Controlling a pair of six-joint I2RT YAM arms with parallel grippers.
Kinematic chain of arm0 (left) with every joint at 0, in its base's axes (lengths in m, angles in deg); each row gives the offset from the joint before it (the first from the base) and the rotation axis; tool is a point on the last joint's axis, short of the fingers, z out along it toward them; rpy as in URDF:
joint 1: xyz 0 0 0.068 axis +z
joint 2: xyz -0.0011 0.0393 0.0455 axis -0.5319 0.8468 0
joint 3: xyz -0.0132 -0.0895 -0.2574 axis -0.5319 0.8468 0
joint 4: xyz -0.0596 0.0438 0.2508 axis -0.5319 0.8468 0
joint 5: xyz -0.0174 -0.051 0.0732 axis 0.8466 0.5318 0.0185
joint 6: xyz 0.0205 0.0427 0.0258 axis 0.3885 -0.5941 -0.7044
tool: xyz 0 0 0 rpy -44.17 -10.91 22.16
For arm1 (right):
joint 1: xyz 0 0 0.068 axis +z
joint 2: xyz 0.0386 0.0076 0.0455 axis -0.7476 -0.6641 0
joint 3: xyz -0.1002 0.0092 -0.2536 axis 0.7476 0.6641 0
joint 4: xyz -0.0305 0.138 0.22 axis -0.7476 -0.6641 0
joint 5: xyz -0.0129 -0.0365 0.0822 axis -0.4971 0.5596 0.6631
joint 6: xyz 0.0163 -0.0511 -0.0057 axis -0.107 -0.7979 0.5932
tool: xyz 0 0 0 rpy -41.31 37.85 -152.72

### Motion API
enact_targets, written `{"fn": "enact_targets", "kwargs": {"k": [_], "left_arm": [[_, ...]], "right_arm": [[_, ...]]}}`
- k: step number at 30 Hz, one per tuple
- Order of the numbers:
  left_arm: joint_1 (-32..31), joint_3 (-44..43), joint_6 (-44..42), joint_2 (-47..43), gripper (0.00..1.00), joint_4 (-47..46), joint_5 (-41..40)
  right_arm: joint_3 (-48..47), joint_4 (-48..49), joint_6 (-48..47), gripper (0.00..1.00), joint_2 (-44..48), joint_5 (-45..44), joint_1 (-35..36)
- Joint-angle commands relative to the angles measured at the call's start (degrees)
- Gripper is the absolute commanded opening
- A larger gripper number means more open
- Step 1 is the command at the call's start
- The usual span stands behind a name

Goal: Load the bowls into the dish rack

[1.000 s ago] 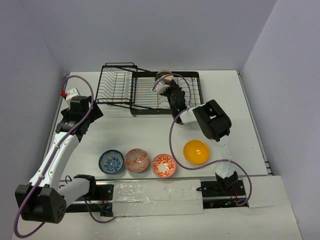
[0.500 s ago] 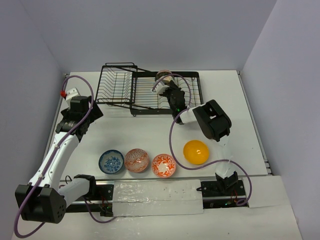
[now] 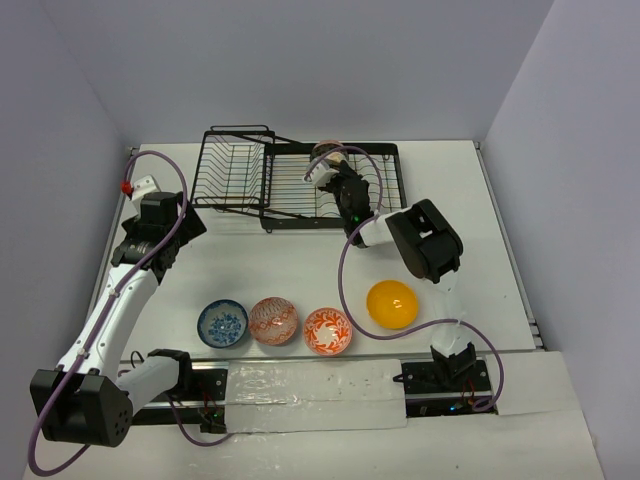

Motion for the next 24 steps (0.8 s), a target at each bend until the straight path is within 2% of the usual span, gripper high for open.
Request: {"fn": "enact_targets", "kwargs": {"k": [1,10,13,17,24], "left_arm": [[0.21,-0.94,0.15,-0.46,0.99,-0.49,0.2],[0.21,-0.94,0.07,-0.55,0.99,-0.67,0.46],[0.21,-0.85,0.07,-0.55,0.99,-0.75,0.46],[0.21,-0.77,-0.02,-0.81,0.99,-0.84,0.55],[0.21,-0.68,-0.02,-0.99,0.99,-1.11,0.73]], "right_arm": [[-2.44,0.86,1.72,0.16,-0.04,-0.06,-0.08],[-3.14,-1.25,2.25,0.21,-0.39,-1.91,0.09],[-3.23,-1.25,3.04,0.27,-0.31,-2.52,0.09],[-3.14,-1.77,3.83,0.4,0.48,-3.31,0.09],[-3.06,-3.8,4.98,0.47,1.8,-3.66,0.01]]}}
